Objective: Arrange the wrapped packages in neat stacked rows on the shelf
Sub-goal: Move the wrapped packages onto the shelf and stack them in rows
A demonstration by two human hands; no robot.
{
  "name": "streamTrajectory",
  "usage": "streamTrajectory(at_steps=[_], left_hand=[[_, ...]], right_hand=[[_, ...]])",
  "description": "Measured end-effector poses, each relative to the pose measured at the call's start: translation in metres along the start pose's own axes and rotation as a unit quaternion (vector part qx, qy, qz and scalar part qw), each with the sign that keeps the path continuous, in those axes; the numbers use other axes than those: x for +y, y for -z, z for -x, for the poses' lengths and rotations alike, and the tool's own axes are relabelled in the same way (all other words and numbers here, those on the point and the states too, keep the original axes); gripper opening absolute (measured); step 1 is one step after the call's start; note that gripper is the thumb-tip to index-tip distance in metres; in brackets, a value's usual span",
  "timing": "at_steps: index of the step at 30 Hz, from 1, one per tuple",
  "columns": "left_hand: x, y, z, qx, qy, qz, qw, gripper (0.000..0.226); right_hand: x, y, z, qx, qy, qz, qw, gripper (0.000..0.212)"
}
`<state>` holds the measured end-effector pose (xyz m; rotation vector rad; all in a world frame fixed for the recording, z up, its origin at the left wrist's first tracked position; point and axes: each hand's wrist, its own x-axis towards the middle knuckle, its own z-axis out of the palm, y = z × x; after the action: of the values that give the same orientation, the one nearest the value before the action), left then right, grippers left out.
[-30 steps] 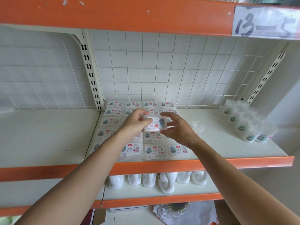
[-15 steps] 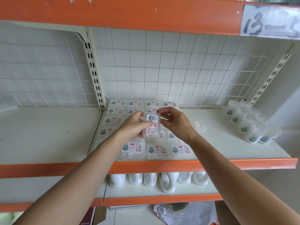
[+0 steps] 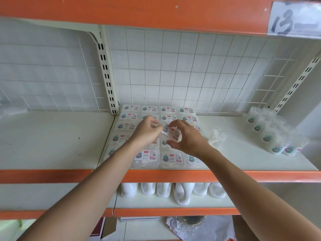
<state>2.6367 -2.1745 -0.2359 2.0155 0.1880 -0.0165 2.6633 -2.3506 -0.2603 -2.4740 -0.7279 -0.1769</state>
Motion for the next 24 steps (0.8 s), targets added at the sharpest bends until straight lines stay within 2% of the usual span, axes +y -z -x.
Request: streamTrajectory(at_steps=[4,9,16,24], left_hand=[[-0.007,0.003,0.000,0.012,-0.092,-0.164,0.982,0.027],[-0.019,-0.001,0.001,-0.007,-0.117,-0.264,0.958,0.030],[-0.029,-0.007,0.006,-0.008,-0.144,-0.354,0.924,0.027],[-0.037,-0.009,0.013,-0.016,-0.193,-0.387,0.901,0.034]], right_hand=[[0.013,0.006,0.011,-0.053,0.010,0.045,0.998,0.050],[0.020,0.005,0.015,-0.081,0.019,0.080,0.993,0.049],[0.023,-0.009,0.007,-0.079,0.045,0.113,0.989,0.048],[0.034,-0.017,0.009,-0.061,0.086,0.128,0.986,0.042]])
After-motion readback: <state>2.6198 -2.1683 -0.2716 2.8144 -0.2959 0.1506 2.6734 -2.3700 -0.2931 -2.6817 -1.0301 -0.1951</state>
